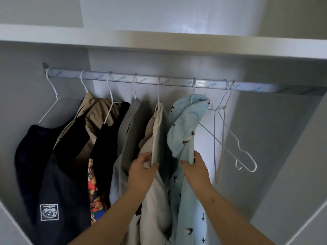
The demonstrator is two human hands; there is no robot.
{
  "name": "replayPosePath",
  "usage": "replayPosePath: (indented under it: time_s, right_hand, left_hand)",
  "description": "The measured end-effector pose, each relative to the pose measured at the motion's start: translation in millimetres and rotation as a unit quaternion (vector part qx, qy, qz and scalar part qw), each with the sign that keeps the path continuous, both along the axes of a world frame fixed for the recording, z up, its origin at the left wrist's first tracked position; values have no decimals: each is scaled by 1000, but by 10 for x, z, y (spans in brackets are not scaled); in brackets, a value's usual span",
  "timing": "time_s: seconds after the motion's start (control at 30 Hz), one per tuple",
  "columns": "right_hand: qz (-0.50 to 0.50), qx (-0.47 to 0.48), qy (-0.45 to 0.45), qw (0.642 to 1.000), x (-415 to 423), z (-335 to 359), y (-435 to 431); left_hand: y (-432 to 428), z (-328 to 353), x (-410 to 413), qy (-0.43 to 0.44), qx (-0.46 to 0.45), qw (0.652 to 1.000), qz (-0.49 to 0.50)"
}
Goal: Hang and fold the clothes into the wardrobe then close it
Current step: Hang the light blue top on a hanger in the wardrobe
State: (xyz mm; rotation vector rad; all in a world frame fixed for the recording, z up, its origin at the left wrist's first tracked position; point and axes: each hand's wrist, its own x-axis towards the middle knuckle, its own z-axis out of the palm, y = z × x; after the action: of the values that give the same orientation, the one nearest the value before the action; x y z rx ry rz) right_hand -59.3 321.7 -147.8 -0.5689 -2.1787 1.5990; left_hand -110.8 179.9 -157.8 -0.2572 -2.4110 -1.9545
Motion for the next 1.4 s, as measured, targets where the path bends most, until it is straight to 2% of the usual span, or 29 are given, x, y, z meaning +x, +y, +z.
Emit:
replayPosePath:
  time_s: [0.13,0.27,0.4,0.5,0.7,0.83,0.97,1.1,1.23,1.4]
  right_hand:
    - [-14,11,-1,1000,283,-155,-142]
    - [-25,-77,-34,996,696,-285,-221]
    - [-71,-133,-83,985,1141,-450,-314]
    - [-122,-186,-89,971,1462,-584,-573]
    - [-234,-298,-107,919,2379,-914,-1503]
    - [-351,-356,-85,862,3300,-1131,-1939]
    - [-483,-404,-53,775,4307,-1365,-2426]
    - [-566,-444,-8,694,5310,-1480,-3066]
    - [-653,-440,41,614,6465,-1533,-3913]
    - [-740,-435,90,506,7894,-1609,-5241]
  left_hand:
    - [-97,-176,251,-38,39,998,29]
    - [-154,-342,507,-116,47,992,17]
    - [-211,-409,789,-195,44,978,-57]
    - [-364,-460,1029,-230,-6,963,-140]
    - [-835,-774,1745,-309,-98,903,-283]
    - [-1072,-960,2479,-332,-154,846,-387]
    - [-1268,-1103,3308,-310,-210,788,-488]
    - [-1492,-1261,4268,-273,-263,732,-567]
    - [-1903,-1361,5531,-232,-299,651,-658]
    - [-2848,-1412,7281,-217,-326,539,-745]
